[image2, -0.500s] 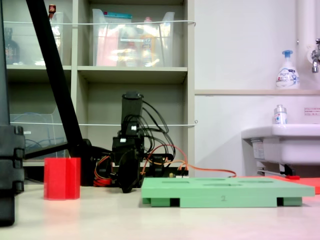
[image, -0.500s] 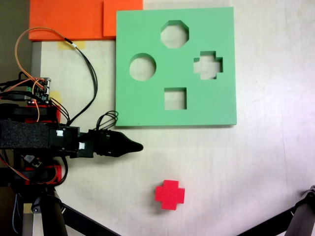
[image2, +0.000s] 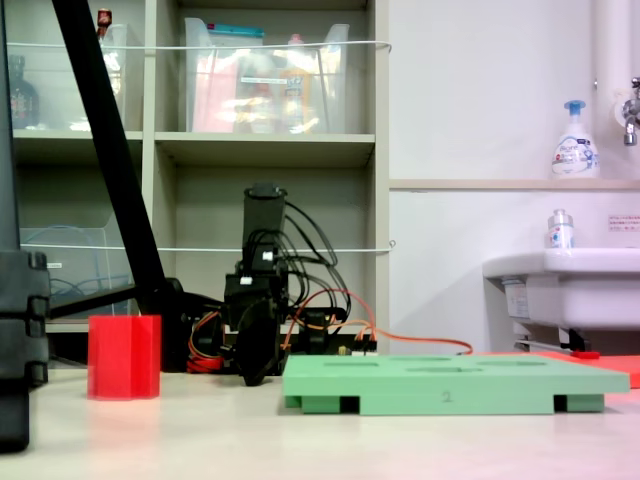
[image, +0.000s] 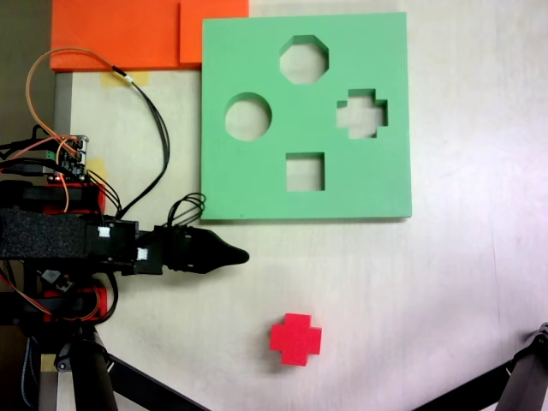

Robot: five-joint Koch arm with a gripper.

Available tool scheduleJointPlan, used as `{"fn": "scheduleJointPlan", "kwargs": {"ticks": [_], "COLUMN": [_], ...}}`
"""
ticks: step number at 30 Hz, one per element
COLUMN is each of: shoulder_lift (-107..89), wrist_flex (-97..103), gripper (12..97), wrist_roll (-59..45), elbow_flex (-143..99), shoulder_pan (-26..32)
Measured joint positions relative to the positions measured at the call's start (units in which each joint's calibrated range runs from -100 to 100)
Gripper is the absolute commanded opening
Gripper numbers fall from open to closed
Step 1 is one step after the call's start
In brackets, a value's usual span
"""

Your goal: Put the cross columnar block into the corresponding hole

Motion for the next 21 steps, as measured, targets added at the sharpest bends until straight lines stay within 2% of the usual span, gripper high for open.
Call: {"fn": "scheduleJointPlan", "kwargs": {"ticks": [15,21], "shoulder_lift": [0.00,0.00], "wrist_flex": [0.00,0.00], "gripper": [48.5,49.0], "wrist_roll": [0.24,6.06], "elbow_flex": [0.10,0.10], "shoulder_pan": [-0.29,-1.66]}}
